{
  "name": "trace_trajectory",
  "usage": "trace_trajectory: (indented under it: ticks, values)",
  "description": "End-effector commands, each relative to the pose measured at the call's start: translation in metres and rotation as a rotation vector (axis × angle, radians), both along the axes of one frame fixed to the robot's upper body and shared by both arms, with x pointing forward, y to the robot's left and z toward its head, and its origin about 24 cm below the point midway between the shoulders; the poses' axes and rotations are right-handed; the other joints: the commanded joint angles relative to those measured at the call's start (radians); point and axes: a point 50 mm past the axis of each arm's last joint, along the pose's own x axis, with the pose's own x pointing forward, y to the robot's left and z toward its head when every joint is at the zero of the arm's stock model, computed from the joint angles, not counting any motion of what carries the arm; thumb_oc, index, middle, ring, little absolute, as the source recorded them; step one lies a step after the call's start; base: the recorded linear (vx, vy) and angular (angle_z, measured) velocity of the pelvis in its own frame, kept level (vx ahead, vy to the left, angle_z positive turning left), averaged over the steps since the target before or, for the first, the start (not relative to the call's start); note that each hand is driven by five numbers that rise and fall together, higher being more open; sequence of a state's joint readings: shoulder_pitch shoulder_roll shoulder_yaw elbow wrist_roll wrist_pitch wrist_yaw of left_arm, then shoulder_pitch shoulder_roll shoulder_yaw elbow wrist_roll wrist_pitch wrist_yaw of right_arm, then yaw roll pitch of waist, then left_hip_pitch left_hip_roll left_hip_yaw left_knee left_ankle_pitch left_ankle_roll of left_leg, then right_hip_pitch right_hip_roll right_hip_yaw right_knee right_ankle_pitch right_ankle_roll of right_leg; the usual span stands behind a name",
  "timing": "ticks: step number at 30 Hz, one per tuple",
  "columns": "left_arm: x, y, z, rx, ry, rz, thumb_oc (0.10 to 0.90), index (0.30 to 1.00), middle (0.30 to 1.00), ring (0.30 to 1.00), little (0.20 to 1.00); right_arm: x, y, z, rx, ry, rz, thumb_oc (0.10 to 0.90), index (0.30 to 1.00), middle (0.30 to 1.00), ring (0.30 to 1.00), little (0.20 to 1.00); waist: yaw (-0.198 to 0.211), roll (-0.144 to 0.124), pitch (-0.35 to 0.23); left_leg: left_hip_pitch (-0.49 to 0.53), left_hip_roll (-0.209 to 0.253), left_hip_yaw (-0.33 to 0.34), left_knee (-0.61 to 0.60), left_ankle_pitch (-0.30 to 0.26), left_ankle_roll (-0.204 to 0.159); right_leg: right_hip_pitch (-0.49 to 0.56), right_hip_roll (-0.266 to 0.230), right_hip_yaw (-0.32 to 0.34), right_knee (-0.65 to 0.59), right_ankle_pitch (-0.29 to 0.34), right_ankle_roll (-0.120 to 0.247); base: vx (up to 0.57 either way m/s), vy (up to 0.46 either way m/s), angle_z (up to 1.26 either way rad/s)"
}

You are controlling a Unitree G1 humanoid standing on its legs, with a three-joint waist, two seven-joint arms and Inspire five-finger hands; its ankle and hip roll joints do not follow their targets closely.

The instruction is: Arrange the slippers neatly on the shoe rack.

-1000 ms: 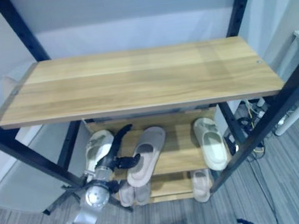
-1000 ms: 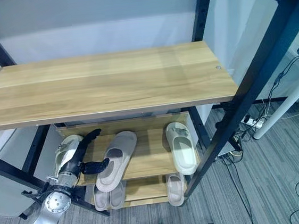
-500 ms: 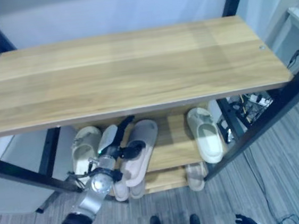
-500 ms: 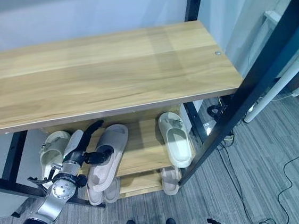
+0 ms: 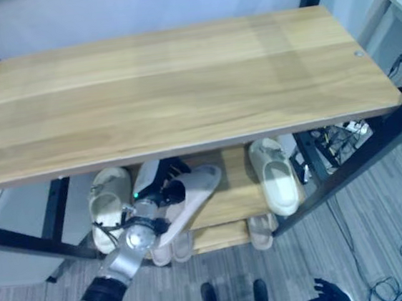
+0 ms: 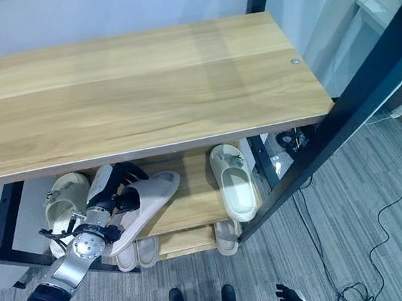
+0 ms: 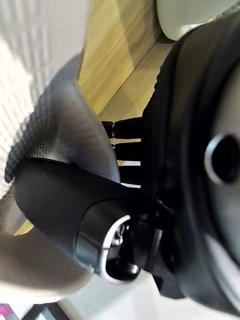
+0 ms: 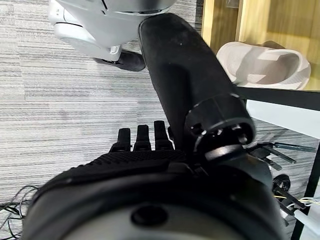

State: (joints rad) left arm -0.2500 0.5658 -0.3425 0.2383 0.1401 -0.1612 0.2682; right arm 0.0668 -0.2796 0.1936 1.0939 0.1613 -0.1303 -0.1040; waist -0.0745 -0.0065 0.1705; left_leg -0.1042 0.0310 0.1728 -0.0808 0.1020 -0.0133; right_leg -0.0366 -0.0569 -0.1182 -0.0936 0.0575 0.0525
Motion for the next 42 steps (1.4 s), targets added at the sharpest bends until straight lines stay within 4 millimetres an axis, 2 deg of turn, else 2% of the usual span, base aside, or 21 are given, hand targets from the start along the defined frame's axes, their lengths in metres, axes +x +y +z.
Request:
trace_trajectory:
  ticks: [1,6,9,10,13,19,21,22,25,26,29,30,31,32,33,34,36,38,39,41,42]
  values:
    - [0.001,-0.02,0.068,-0.297,-0.312,-0.124,0.4,0.3,0.3,0.3,0.3,0.004,-0.004,0.004,-0.016,-0.04,-0.009,0.8,0.9,0.9,0.9,0.9,0.026,0.002,-0.049,0.06,0.032,-0.012,-0.006,-0.07,-0.083,0.023,-0.055,-0.036,0.006,-0.04,0.112,0.01,-0.04,0.04]
    - [-0.02,-0.025,0.076,-0.432,-0.307,-0.236,0.4,0.3,0.3,0.3,0.3,-0.001,-0.004,0.002,-0.006,-0.021,-0.008,0.8,0.9,0.9,0.9,0.9,0.04,0.001,-0.052,0.087,0.039,-0.023,-0.006,-0.071,-0.087,0.061,-0.05,-0.05,0.006,-0.052,0.106,0.0,-0.04,0.11]
    - [-0.033,-0.028,0.068,-0.584,-0.231,-0.308,0.4,0.3,0.3,0.3,0.3,-0.004,-0.005,0.002,0.0,-0.01,-0.008,0.8,0.9,0.9,0.9,0.9,0.054,0.003,-0.056,0.102,0.044,-0.031,-0.006,-0.067,-0.091,0.084,-0.047,-0.065,0.006,-0.059,0.101,-0.01,-0.04,0.12]
    - [-0.034,-0.027,0.068,-0.586,-0.229,-0.308,0.4,0.3,0.3,0.3,0.3,-0.005,-0.005,0.001,0.0,-0.009,-0.008,0.8,0.9,0.9,0.9,0.9,0.053,0.003,-0.056,0.103,0.044,-0.032,-0.006,-0.067,-0.091,0.086,-0.046,-0.066,0.006,-0.059,0.101,-0.01,-0.031,0.08]
    - [-0.045,-0.03,0.055,-0.674,-0.129,-0.352,0.4,0.3,0.3,0.3,0.3,-0.008,-0.006,0.0,0.002,0.011,-0.008,0.8,0.9,0.9,0.9,0.9,0.065,0.007,-0.057,0.116,0.048,-0.04,-0.006,-0.063,-0.093,0.1,-0.042,-0.077,0.006,-0.064,0.097,-0.02,-0.027,0.15]
    - [-0.067,-0.031,0.015,-0.732,0.138,-0.391,0.4,0.3,0.3,0.3,0.3,-0.017,-0.011,-0.002,-0.005,0.061,0.013,0.8,0.9,0.9,0.9,0.9,0.097,0.012,-0.06,0.151,0.061,-0.063,-0.006,-0.053,-0.097,0.157,-0.023,-0.106,0.006,-0.09,0.079,-0.01,-0.03,0.11]
    - [-0.07,-0.031,0.008,-0.736,0.182,-0.388,0.4,0.3,0.3,0.3,0.3,-0.019,-0.012,-0.002,-0.006,0.07,0.016,0.8,0.9,0.9,0.9,0.9,0.1,0.012,-0.059,0.158,0.064,-0.069,-0.006,-0.052,-0.098,0.168,-0.02,-0.114,0.007,-0.095,0.076,0.01,-0.026,0.2]
    - [-0.076,-0.031,0.0,-0.698,0.238,-0.402,0.4,0.3,0.3,0.3,0.3,-0.022,-0.015,-0.002,-0.011,0.078,0.021,0.8,0.9,0.9,0.9,0.9,0.106,0.012,-0.058,0.168,0.069,-0.077,-0.006,-0.048,-0.1,0.182,-0.015,-0.124,0.012,-0.103,0.07,0.02,-0.035,0.2]
    - [-0.079,-0.029,-0.007,-0.663,0.279,-0.406,0.4,0.3,0.3,0.3,0.3,-0.023,-0.015,-0.002,-0.013,0.081,0.026,0.8,0.9,0.9,0.9,0.9,0.112,0.009,-0.053,0.178,0.073,-0.085,-0.002,-0.047,-0.101,0.196,-0.009,-0.133,0.015,-0.109,0.066,0.0,-0.027,0.1]
    - [-0.082,-0.028,-0.016,-0.64,0.329,-0.402,0.4,0.3,0.3,0.3,0.3,-0.023,-0.016,-0.002,-0.017,0.088,0.039,0.8,0.9,0.9,0.9,0.9,0.117,0.007,-0.046,0.182,0.077,-0.094,0.005,-0.045,-0.101,0.204,-0.003,-0.142,0.023,-0.114,0.06,-0.01,-0.032,0.08]
    - [-0.085,-0.027,-0.022,-0.604,0.37,-0.403,0.4,0.3,0.3,0.3,0.3,-0.02,-0.016,-0.001,-0.023,0.083,0.054,0.8,0.9,0.9,0.9,0.9,0.125,0.005,-0.028,0.181,0.083,-0.104,0.018,-0.039,-0.101,0.201,-0.003,-0.153,0.049,-0.124,0.053,-0.05,-0.043,0.15]
    - [-0.085,-0.026,-0.028,-0.578,0.401,-0.402,0.4,0.3,0.3,0.3,0.3,-0.012,-0.018,0.002,-0.033,0.06,0.062,0.8,0.9,0.9,0.9,0.9,0.13,0.002,0.01,0.154,0.088,-0.117,0.063,-0.043,-0.098,0.178,-0.006,-0.163,0.096,-0.134,0.046,-0.12,-0.048,0.14]
    - [-0.085,-0.026,-0.028,-0.578,0.4,-0.402,0.4,0.3,0.3,0.3,0.3,-0.012,-0.018,0.002,-0.033,0.058,0.061,0.8,0.9,0.9,0.9,0.9,0.129,0.002,0.01,0.148,0.088,-0.12,0.071,-0.046,-0.098,0.173,-0.007,-0.164,0.102,-0.137,0.046,-0.33,-0.069,0.16]
    - [-0.082,-0.027,-0.029,-0.538,0.409,-0.407,0.4,0.3,0.3,0.3,0.3,0.005,-0.02,0.007,-0.048,0.008,0.069,0.8,0.9,0.9,0.9,0.9,0.132,0.001,0.079,0.08,0.092,-0.133,0.149,-0.054,-0.096,0.109,-0.021,-0.178,0.173,-0.141,0.036,-0.33,-0.054,0.13]
    - [-0.08,-0.027,-0.029,-0.524,0.408,-0.409,0.4,0.3,0.3,0.3,0.3,0.013,-0.021,0.01,-0.052,-0.015,0.068,0.8,0.9,0.9,0.9,0.9,0.131,0.001,0.11,0.036,0.091,-0.141,0.192,-0.057,-0.096,0.067,-0.032,-0.182,0.216,-0.141,0.031,-0.34,-0.051,0.22]
    - [-0.079,-0.027,-0.028,-0.523,0.405,-0.411,0.4,0.3,0.3,0.3,0.3,0.014,-0.021,0.01,-0.052,-0.018,0.067,0.8,0.9,0.9,0.9,0.9,0.129,0.001,0.105,0.019,0.091,-0.145,0.207,-0.063,-0.096,0.053,-0.034,-0.184,0.228,-0.147,0.031,-0.25,-0.019,0.27]
    - [-0.072,-0.028,-0.027,-0.496,0.393,-0.409,0.4,0.3,0.3,0.3,0.3,0.034,-0.024,0.018,-0.068,-0.08,0.062,0.8,0.9,0.9,0.9,0.9,0.126,0.006,0.154,-0.11,0.089,-0.167,0.296,-0.071,-0.089,-0.078,-0.056,-0.191,0.326,-0.15,0.025,-0.35,-0.005,0.24]
    - [-0.065,-0.026,-0.025,-0.48,0.373,-0.391,0.4,0.3,0.3,0.3,0.3,0.048,-0.028,0.025,-0.076,-0.132,0.045,0.8,0.9,0.9,0.9,0.9,0.128,0.014,0.156,-0.241,0.08,-0.185,0.372,-0.077,-0.077,-0.206,-0.069,-0.2,0.413,-0.161,0.022,-0.35,0.01,0.12]
    - [-0.065,-0.026,-0.025,-0.482,0.368,-0.382,0.4,0.3,0.3,0.3,0.3,0.05,-0.029,0.027,-0.077,-0.146,0.039,0.8,0.9,0.9,0.9,0.9,0.13,0.013,0.136,-0.291,0.078,-0.186,0.403,-0.086,-0.072,-0.251,-0.073,-0.199,0.442,-0.172,0.018,-0.21,0.02,0.1]
    - [-0.061,-0.024,-0.024,-0.483,0.337,-0.353,0.4,0.3,0.3,0.3,0.3,0.059,-0.028,0.033,-0.077,-0.192,0.034,0.8,0.9,0.9,0.9,0.9,0.141,0.011,0.124,-0.404,0.091,-0.186,0.481,-0.104,-0.066,-0.366,-0.088,-0.193,0.53,-0.208,0.01,-0.15,0.034,0.1]
    - [-0.061,-0.024,-0.024,-0.483,0.337,-0.353,0.4,0.3,0.3,0.3,0.3,0.059,-0.028,0.033,-0.077,-0.192,0.034,0.8,0.9,0.9,0.9,0.9,0.142,0.011,0.122,-0.407,0.091,-0.186,0.483,-0.105,-0.066,-0.37,-0.088,-0.192,0.532,-0.209,0.01,-0.08,0.036,0.08]
